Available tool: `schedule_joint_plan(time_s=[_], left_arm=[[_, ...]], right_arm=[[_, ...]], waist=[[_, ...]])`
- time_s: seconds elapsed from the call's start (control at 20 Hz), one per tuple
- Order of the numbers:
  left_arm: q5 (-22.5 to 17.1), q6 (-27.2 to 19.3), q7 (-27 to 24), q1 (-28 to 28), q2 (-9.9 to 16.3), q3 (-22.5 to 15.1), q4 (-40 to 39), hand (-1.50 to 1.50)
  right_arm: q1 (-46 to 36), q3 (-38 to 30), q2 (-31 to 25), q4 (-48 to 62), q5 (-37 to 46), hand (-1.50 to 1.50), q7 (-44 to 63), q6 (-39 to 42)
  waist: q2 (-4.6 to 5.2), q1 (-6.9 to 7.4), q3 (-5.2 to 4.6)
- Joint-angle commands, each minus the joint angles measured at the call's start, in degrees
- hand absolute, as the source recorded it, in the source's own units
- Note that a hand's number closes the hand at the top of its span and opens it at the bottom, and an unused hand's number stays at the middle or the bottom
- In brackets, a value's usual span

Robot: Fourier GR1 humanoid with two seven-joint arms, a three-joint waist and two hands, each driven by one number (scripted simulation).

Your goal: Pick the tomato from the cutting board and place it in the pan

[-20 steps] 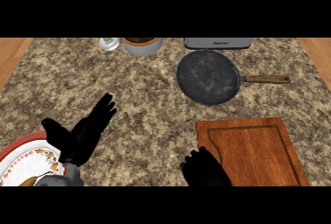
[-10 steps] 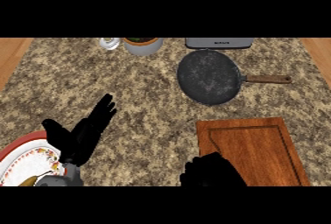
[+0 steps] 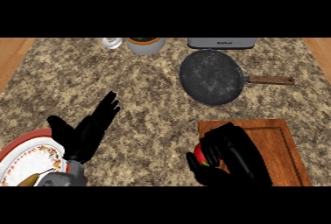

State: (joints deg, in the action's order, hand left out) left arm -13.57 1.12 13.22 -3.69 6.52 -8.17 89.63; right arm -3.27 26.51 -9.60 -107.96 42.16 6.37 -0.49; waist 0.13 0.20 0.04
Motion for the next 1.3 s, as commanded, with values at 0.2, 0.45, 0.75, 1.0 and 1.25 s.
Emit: schedule_joint_plan(time_s=[0.2, 0.45, 0.75, 1.0, 1.25], left_arm=[[1.66, -0.45, -0.6, -0.98, -1.85, -0.55, -1.48, 0.0], [0.45, 1.51, -1.0, -1.87, -0.63, 1.23, -2.29, 0.0], [0.11, 1.56, 1.24, 0.37, -0.59, 0.14, 2.9, 0.0], [0.34, 3.01, 0.41, 0.38, 0.11, 0.35, 1.99, 0.0], [1.07, 2.13, 2.37, -4.0, -1.46, -0.55, -0.16, 0.0]], right_arm=[[-16.46, -10.24, 1.66, 20.42, 3.42, 1.5, -7.01, -4.3], [-24.85, -17.8, 3.65, 39.59, 3.47, 1.5, -16.42, -15.88], [-35.12, -27.65, 5.28, 58.32, 0.36, 1.5, -22.39, -27.96], [-44.78, -33.78, 3.54, 74.71, -3.34, 1.5, -30.65, -31.28], [-49.99, -37.77, 1.61, 84.82, -5.02, 1.5, -36.09, -34.21]], waist=[[0.03, 0.33, -0.03], [0.26, 0.93, 0.01], [0.53, 2.19, 0.07], [0.82, 2.88, 0.08], [1.46, 3.68, 0.14]])
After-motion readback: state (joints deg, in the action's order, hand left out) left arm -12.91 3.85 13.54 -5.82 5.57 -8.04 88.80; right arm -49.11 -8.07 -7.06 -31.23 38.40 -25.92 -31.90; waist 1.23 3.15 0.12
